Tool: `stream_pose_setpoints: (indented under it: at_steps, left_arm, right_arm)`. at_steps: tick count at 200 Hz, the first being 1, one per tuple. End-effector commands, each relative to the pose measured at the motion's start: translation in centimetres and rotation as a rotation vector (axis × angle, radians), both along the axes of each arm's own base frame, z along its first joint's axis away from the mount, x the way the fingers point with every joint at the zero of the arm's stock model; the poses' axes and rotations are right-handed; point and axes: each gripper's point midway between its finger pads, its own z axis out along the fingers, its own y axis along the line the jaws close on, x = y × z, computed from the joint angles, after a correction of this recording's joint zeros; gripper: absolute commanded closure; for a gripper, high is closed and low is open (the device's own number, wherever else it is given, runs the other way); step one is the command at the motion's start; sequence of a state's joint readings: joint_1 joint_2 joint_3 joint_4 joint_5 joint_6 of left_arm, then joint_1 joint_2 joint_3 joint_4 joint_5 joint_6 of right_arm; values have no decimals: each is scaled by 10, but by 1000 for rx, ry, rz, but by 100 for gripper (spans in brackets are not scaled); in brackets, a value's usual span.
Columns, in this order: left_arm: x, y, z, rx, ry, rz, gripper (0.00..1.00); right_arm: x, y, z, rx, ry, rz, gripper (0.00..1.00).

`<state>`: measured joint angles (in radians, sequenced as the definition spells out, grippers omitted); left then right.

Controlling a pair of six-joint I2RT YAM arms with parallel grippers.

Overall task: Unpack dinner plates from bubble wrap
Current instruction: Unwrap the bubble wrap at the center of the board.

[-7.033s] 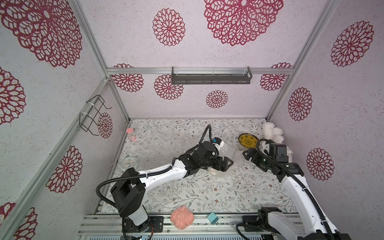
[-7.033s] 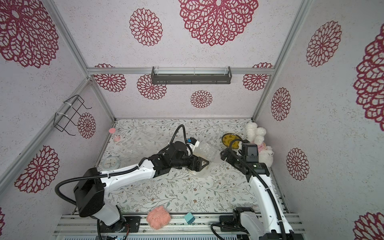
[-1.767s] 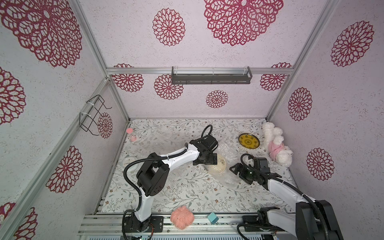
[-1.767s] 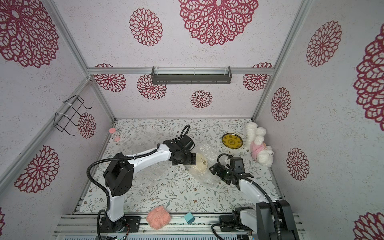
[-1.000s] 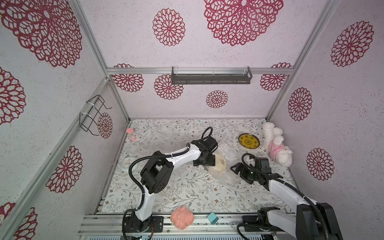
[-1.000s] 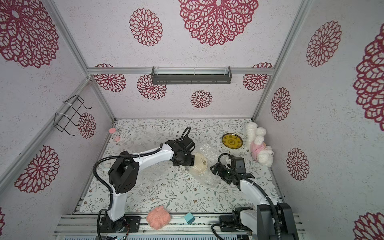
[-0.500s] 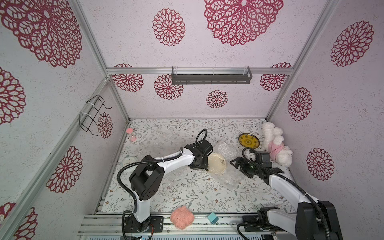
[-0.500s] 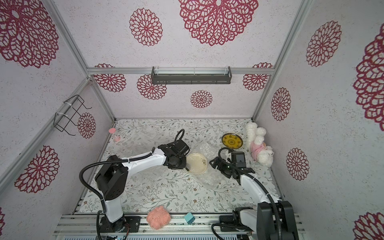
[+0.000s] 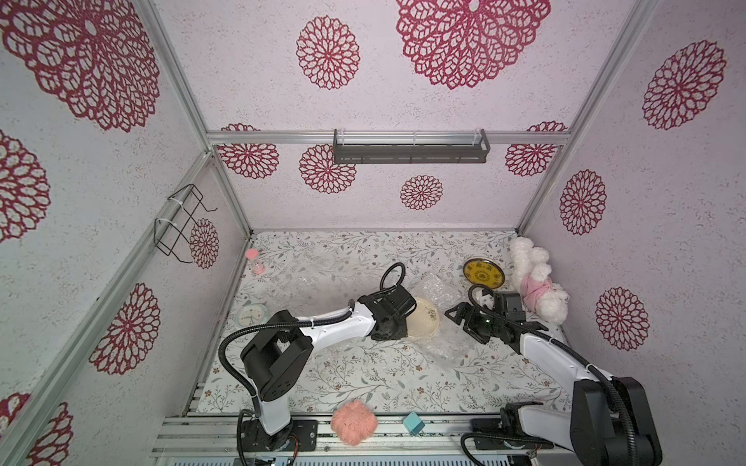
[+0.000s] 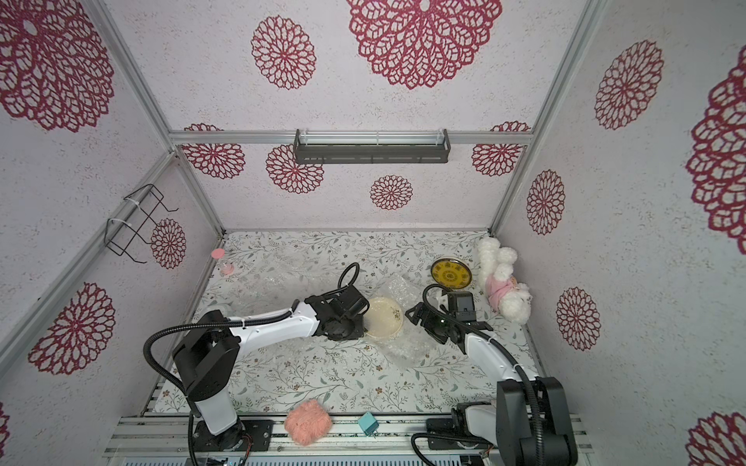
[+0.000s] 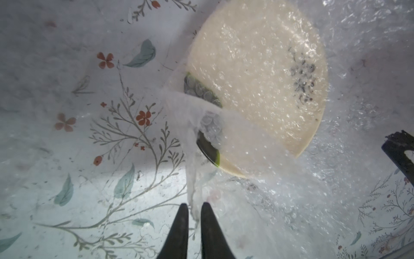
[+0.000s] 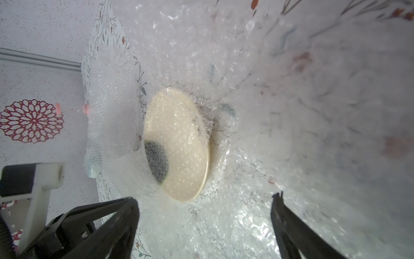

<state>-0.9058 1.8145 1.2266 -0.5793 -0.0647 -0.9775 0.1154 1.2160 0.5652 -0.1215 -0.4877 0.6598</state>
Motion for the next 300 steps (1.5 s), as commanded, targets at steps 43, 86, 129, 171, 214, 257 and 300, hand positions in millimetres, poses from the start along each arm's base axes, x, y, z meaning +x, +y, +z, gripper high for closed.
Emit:
stream_pose_setpoints:
  at_steps: [43,86,129,171,214,257,300]
  left_arm:
    - [-31,11,-33,40,43,46,85]
    - [-43,25,-47,46,65,87,85]
    - [-29,27,-6,55,-26,63,84]
    - [4,25,104,3,-252,-115,27]
    - [26,8,151,-4,-287,-385,2]
    - [27,-13,127,171,-328,-715,3]
    - [18,-40,99,153,-287,-940,2]
  right_arm:
    - [11,6,10,25,-34,4,7]
    - [15,11,2,15,-16,11,7]
    - [25,15,8,14,-28,23,6]
    - [25,15,12,11,-43,30,7]
    - [24,10,16,29,-33,3,5]
    - [20,2,19,57,-39,-19,5]
    - [10,-21,23,95,-43,-68,5]
